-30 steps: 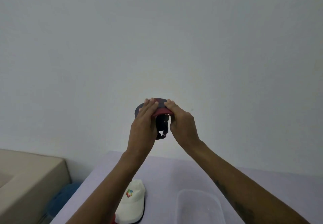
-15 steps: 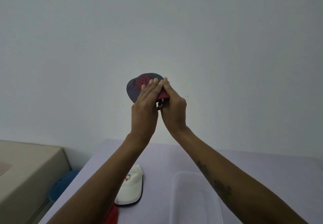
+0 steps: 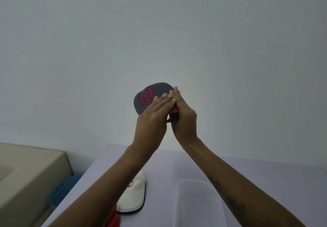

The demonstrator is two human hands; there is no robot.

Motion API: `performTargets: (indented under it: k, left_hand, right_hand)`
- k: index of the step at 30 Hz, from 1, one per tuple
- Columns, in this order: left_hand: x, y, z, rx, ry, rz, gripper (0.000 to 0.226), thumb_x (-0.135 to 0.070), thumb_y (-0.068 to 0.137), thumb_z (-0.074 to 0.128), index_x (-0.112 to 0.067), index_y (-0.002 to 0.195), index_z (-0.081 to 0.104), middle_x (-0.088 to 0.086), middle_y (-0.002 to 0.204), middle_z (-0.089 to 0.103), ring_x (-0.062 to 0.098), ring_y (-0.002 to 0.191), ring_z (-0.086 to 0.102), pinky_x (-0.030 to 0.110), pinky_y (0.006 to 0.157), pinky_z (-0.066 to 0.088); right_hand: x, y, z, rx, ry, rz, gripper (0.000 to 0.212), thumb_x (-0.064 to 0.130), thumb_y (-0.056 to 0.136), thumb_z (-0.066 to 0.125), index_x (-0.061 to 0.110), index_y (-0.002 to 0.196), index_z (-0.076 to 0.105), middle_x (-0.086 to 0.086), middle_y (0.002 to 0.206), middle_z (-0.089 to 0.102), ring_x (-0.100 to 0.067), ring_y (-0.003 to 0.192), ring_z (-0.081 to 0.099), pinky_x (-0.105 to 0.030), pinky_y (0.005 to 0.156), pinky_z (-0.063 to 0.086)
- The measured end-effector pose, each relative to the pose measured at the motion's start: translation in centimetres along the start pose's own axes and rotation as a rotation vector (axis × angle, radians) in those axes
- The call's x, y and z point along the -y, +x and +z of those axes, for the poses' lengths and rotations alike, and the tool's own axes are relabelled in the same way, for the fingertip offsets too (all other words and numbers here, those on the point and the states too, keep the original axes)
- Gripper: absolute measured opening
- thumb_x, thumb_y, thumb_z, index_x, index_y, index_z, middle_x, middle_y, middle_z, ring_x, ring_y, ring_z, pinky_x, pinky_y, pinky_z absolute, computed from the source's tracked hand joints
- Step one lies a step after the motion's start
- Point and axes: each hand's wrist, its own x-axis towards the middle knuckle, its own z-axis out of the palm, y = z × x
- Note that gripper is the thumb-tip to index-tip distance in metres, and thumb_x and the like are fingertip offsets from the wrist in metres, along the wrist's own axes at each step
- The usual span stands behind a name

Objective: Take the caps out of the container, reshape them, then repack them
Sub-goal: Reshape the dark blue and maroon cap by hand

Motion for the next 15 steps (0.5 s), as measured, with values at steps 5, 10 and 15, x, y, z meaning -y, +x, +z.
performTargets:
  k: [5,10,15]
  left_hand:
    - [-1.6,-0.5,0.6,-0.175,-0.031,0.006,0.030,-0.002,0.087,0.064,-0.004,0.117,0.067,0.008,0.123,0.065,0.015,0.123,0.054,0.034,0.107,0.043]
    - [0.5,-0.1,-0.5,-0.102,-0.059,0.078,0.030,-0.002,0.090,0.054,-0.004,0.117,0.067,0.009,0.123,0.065,0.020,0.122,0.057,0.040,0.103,0.047]
    - [2.7,-1.0,-1.0,-0.226,-0.084,-0.010,0.042,0.010,0.078,0.072,-0.001,0.117,0.066,0.010,0.126,0.063,0.021,0.121,0.059,0.043,0.099,0.050]
  right_hand:
    - [2.0,-0.4,0.2,-0.110,0.066,0.111,0.042,0.012,0.097,0.046,0.005,0.138,0.044,-0.006,0.142,0.050,-0.010,0.129,0.049,-0.026,0.104,0.044]
    - [0.9,0.4,-1.1,-0.003,0.167,0.094,0.051,-0.005,0.088,0.056,0.004,0.137,0.045,-0.009,0.138,0.053,-0.015,0.127,0.052,-0.024,0.104,0.044]
    - [0.6,1.6,-3.1,0.148,0.490,0.471,0.051,0.002,0.094,0.047,0.012,0.143,0.039,0.010,0.136,0.053,-0.003,0.127,0.048,-0.022,0.104,0.040]
